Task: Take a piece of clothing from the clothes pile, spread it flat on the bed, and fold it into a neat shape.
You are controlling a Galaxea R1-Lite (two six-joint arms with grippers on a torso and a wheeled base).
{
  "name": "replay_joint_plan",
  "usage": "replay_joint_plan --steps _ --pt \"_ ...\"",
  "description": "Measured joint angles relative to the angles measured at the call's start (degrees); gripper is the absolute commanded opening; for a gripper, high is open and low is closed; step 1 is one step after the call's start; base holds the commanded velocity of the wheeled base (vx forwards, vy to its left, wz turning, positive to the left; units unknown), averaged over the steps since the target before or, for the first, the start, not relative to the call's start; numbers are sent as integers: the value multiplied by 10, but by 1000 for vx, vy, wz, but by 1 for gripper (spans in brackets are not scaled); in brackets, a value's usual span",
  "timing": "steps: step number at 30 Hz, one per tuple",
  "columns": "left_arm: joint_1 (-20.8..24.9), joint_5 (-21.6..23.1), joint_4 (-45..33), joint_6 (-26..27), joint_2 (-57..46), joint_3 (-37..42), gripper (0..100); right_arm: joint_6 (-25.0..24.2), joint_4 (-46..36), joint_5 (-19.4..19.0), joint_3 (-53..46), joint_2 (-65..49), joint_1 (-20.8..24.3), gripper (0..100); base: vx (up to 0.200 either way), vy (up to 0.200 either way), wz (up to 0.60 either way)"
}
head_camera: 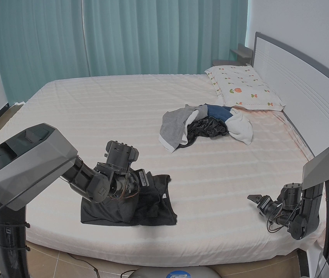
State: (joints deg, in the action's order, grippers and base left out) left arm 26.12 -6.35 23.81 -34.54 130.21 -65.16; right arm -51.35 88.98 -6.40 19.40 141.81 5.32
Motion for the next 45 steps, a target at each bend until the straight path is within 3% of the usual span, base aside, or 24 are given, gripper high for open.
replay_joint_plan --steps 8,9,14,20,26,33,38,45 --pt "11 -21 -28 -53 61 -77 0 1 0 0 0 0 1 100 0 0 0" --pt "11 -22 -38 -56 67 -83 100 1 0 0 0 0 1 100 0 0 0" --pt "16 -22 -63 -76 83 -100 100 1 0 0 0 0 0 100 0 0 0" --pt "17 -6 -65 -135 82 -106 100 1 0 0 0 1 0 100 0 0 0" --pt "2 23 -63 -164 51 -75 100 1 0 0 -1 1 1 100 0 0 0" --pt "-64 60 -53 -188 8 18 100 1 0 0 -2 1 1 100 -86 0 0" --pt "-103 107 6 -216 -14 93 100 1 0 0 -2 2 1 100 -120 0 0" --pt "-151 129 34 -228 -34 130 100 4 0 0 -2 2 1 100 0 0 0"
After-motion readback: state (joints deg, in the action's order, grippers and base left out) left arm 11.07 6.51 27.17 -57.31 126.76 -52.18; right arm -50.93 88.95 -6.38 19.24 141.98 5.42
